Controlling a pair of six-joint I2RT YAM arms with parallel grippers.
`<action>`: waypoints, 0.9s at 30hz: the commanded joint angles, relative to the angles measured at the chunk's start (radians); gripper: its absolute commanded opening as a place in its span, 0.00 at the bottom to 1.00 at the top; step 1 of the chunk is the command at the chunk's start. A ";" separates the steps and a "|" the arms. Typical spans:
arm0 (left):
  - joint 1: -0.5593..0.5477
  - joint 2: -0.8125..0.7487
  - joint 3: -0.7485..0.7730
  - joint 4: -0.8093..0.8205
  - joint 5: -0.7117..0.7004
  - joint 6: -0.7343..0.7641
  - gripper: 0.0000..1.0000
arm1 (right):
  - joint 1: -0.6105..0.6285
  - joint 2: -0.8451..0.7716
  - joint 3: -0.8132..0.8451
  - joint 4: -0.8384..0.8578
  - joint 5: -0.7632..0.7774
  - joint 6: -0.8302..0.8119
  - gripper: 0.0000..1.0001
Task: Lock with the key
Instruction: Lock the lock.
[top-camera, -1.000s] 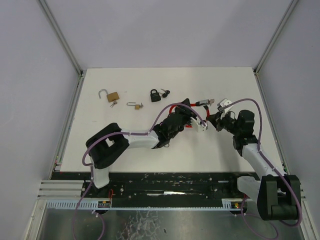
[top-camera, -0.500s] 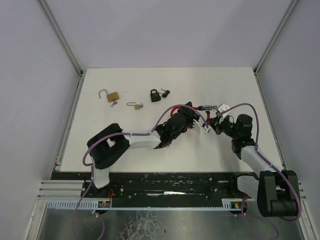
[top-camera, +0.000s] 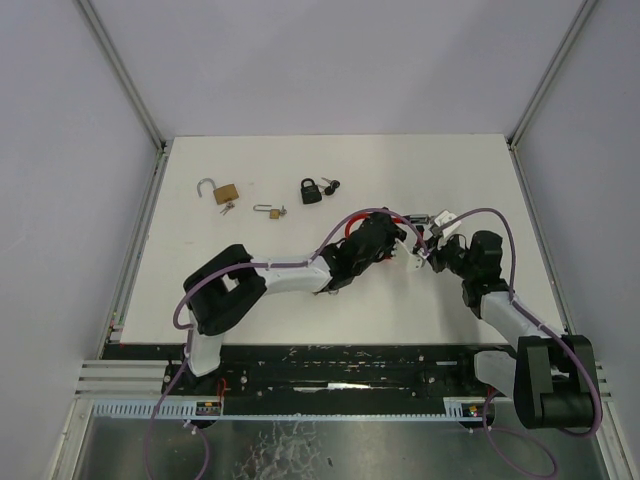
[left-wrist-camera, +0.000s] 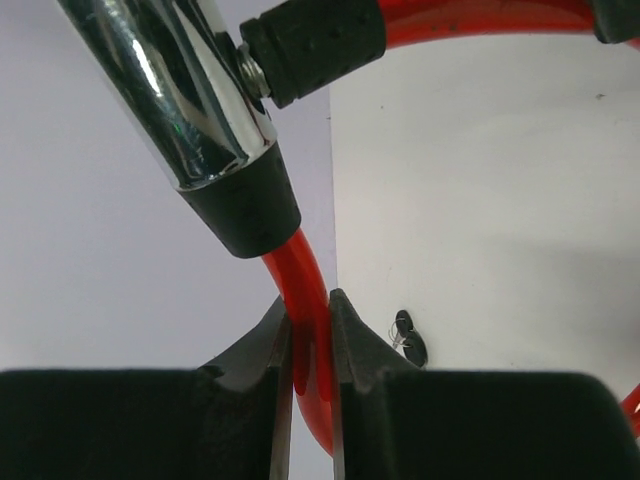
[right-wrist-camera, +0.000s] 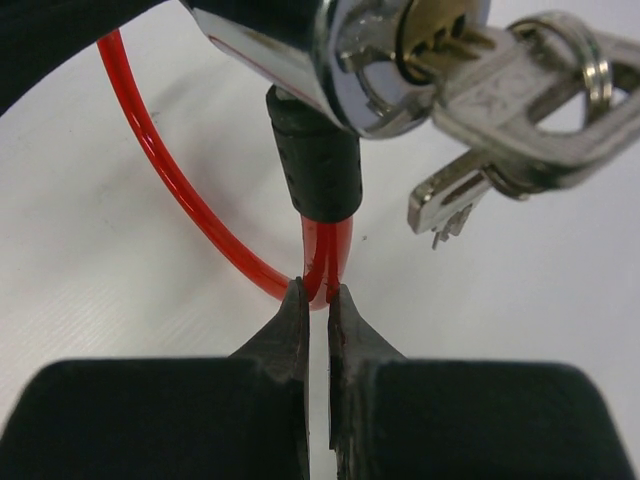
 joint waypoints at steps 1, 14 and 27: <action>-0.035 0.063 0.020 -0.245 0.068 0.013 0.00 | 0.005 -0.024 0.039 0.215 -0.008 -0.039 0.00; -0.038 0.066 0.037 -0.305 0.074 0.001 0.00 | -0.005 -0.024 0.033 0.198 -0.029 -0.048 0.00; -0.035 0.080 0.082 -0.385 0.083 -0.042 0.00 | -0.018 -0.046 0.029 0.176 -0.073 -0.040 0.07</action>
